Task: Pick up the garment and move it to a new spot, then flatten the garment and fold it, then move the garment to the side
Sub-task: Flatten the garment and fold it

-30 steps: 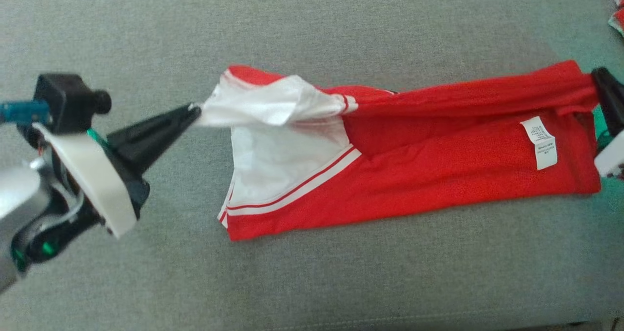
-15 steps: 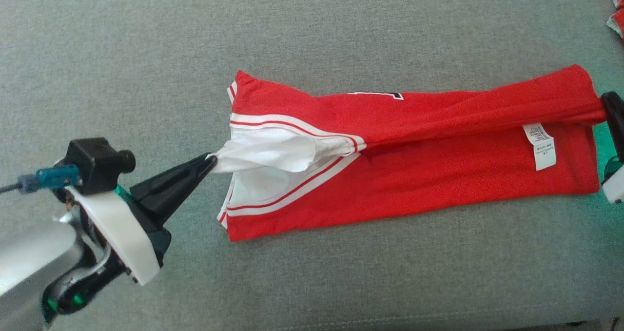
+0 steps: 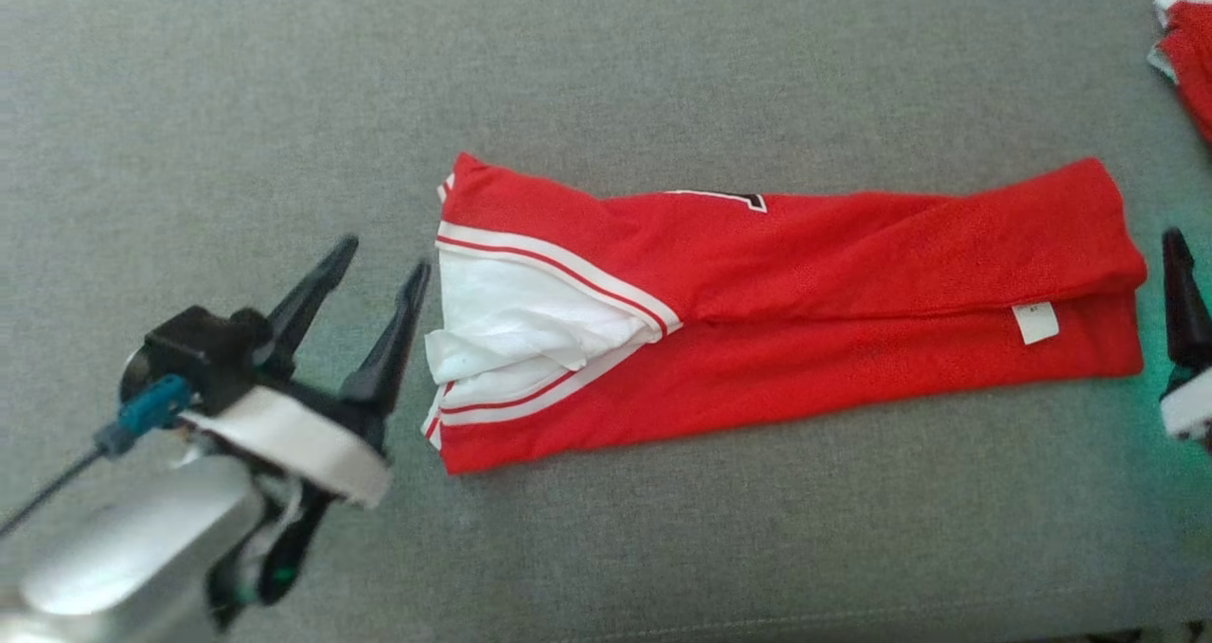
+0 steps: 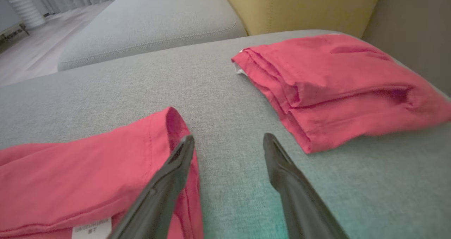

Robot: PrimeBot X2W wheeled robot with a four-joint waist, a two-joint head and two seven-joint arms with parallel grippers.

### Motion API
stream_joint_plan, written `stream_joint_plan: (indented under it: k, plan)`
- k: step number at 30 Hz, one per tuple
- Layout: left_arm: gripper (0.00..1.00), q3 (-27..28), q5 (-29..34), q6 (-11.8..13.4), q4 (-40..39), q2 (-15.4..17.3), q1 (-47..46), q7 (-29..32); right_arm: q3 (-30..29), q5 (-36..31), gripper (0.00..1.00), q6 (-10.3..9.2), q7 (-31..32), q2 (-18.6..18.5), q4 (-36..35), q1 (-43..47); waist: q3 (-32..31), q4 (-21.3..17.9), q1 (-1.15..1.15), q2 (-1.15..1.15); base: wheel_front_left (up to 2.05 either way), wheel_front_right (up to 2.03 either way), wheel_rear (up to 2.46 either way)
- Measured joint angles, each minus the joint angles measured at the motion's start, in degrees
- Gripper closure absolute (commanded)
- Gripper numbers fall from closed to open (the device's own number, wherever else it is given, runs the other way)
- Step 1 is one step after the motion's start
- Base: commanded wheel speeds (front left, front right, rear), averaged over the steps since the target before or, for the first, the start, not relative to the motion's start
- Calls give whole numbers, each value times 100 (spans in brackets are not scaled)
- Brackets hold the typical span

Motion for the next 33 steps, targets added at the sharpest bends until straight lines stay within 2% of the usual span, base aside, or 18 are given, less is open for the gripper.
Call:
stream_joint_plan:
  k: [2, 5, 7, 10, 12, 16, 19, 23, 24, 25, 26, 27, 33]
  plan:
    - [0, 838, 328, 352, 10, -497, 459, -1, -456, -208, 0, 0, -44, 271, -69, 266, -92, 29, 0, 0, 0, 0, 0]
    - [0, 2016, 1196, 709, -31, -1225, 1328, -24, -1010, -527, 0, 0, -45, 781, -366, 721, -245, 93, 0, 0, 0, 0, 0]
    - [0, 2633, 1864, 801, -109, -1653, 1974, -25, -1367, -722, 0, 0, -45, 1072, -632, 1011, -342, 156, -1, 0, 0, 0, 0]
    - [0, 3340, 2803, 787, -268, -2307, 2819, -33, -1808, -923, 0, 0, -46, 1337, -945, 1334, -444, 296, -1, 0, 0, 0, 0]
    - [0, 3709, 3297, 610, -397, -2719, 3176, -34, -2022, -1003, 0, 0, -43, 1449, -1006, 1425, -492, 403, -1, 0, 0, 0, 0]
    - [0, 4162, 3983, 34, -503, -3333, 3483, -42, -2484, -1043, 0, 0, 148, 1597, -971, 1423, -548, 631, -1, 0, 0, 0, 0]
    - [0, 4329, 4367, -390, -431, -3588, 3571, -42, -2810, -1109, 0, 0, 337, 1612, -720, 1321, -561, 795, -1, 0, 0, 0, 0]
    - [0, 4659, 4665, -788, -360, -3852, 3647, -42, -2986, -1257, 0, 0, 753, 1619, -316, 1204, -509, 931, 0, 0, 0, 0, 0]
    - [0, 4729, 4718, -878, -346, -3905, 3648, -42, -2987, -1283, 8, 0, 891, 1619, -233, 1202, -489, 951, 0, 0, 0, 0, 0]
    - [0, 4805, 4773, -961, -334, -3961, 3648, -42, -2947, -1284, 31, 0, 1034, 1619, -168, 1203, -474, 968, 1, 0, 0, 0, 0]
    - [0, 4868, 4825, -1034, -326, -4006, 3648, -42, -2934, -1280, 63, 0, 1100, 1619, -162, 1199, -466, 979, 0, 0, 0, 0, 0]
    - [0, 4930, 4868, -1089, -322, -4042, 3651, -42, -2908, -1260, 100, 0, 1181, 1612, -172, 1179, -466, 983, 0, 0, 0, 0, 0]
    - [0, 5196, 5032, -1438, -225, -4197, 3758, -42, -2831, -1031, 100, 0, 1318, 1550, -452, 1166, -555, 873, 0, 0, 0, 0, 0]
